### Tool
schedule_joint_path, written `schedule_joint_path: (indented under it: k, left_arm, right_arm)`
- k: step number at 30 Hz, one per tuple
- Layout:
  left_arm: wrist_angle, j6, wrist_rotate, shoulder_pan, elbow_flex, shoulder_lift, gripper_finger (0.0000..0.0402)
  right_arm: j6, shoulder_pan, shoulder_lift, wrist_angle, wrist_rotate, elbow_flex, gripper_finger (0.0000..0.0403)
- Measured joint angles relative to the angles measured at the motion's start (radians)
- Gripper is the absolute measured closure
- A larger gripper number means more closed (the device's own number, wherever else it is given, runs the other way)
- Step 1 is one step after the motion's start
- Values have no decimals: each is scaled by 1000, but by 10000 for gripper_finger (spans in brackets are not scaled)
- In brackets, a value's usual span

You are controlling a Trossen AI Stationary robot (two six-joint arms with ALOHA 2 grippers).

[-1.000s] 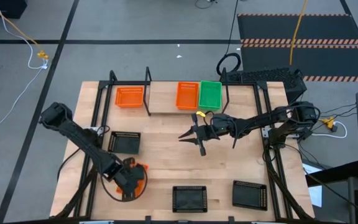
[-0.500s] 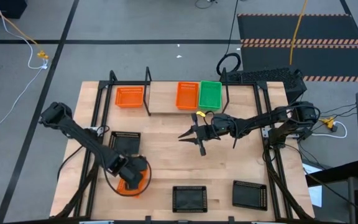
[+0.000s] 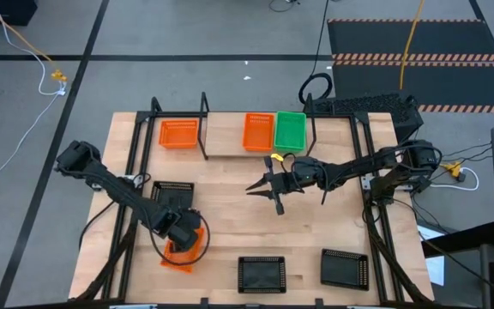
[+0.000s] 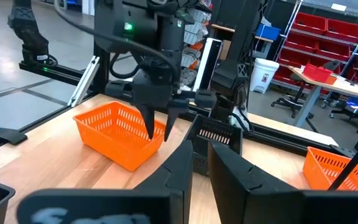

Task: Stack baskets on shelf by color
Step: Stack the bottom orange bin on top of the orange bin on the shelf

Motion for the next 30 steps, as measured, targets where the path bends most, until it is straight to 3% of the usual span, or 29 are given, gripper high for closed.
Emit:
schedule_joint_path:
  k: [6, 9, 12, 16, 20, 23, 26, 30]
  left_arm:
    - [21, 5, 27, 18, -19, 0, 275]
    - [61, -49, 116, 44, -30, 0, 277]
    - [122, -136, 188, 75, -50, 0, 307]
    - [140, -222, 248, 103, -53, 1, 383]
    - [132, -247, 263, 129, -44, -2, 386]
    - [111, -275, 285, 153, 10, -4, 391]
    - [25, -258, 284, 176, 95, -24, 393]
    - [-152, -241, 168, 239, 242, -47, 390]
  right_arm:
    - [2, 0, 0, 0, 0, 0, 360]
    - [19, 0, 0, 0, -3, 0, 360]
    - [25, 5, 0, -4, -43, 0, 360]
    - [15, 30, 0, -10, -111, 1, 360]
    - [-23, 70, 0, -49, -113, 1, 360]
    - [-60, 110, 0, -57, -107, 1, 360]
    - [-48, 141, 0, -88, -29, 19, 356]
    - [3, 146, -1, -352, 0, 161, 323]
